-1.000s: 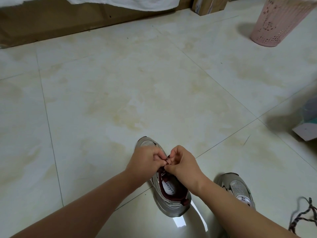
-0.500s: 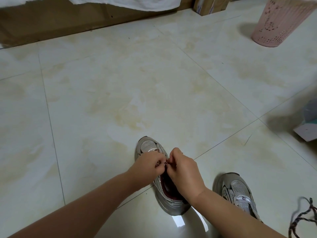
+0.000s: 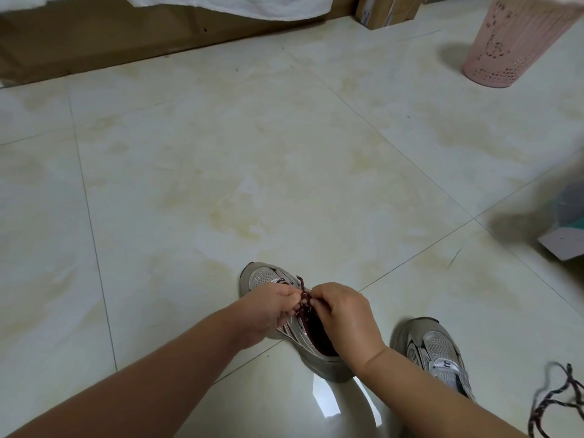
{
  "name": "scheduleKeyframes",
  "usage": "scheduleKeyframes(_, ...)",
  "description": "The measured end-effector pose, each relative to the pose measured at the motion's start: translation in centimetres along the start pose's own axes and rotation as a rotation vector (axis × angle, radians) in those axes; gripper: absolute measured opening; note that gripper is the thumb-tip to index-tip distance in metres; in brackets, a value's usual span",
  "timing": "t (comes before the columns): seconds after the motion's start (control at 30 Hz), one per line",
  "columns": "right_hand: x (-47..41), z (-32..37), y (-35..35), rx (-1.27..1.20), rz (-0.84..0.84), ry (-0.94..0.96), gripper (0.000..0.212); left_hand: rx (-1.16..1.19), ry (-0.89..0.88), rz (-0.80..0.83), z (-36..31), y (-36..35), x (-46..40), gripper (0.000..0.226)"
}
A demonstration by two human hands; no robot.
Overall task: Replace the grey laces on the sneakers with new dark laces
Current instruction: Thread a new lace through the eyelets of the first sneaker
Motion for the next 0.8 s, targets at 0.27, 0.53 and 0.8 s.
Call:
scheduleKeyframes(0.27, -0.4, 0.4, 0.2, 0.019, 0.180, -0.012, 0.016, -0.026, -0.063, -0.088, -0.4, 0.6, -0.1, 0.020)
scheduleKeyframes(0.53, -1.5, 0.2, 1.3, 0.128, 0.494, 0.138, 0.014, -0.508, -0.312, -0.299, -2.3, 1.4, -0.3, 0.012)
scheduleKeyframes(0.8, -0.3, -0.5, 1.2, -0.008, 0.462, -0.187, 0.014, -0.368, -0.237, -0.236, -1.6, 0.9, -0.2, 0.023)
Point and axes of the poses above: each hand's wrist, its own x-axis away from the middle knuckle, its own y-axis out of the back of the hand, z = x × y, the point moved 3 cm from there along -x, towards the middle knuckle, and after that the axes turned 14 degrees about x, right-handed, at the moved point
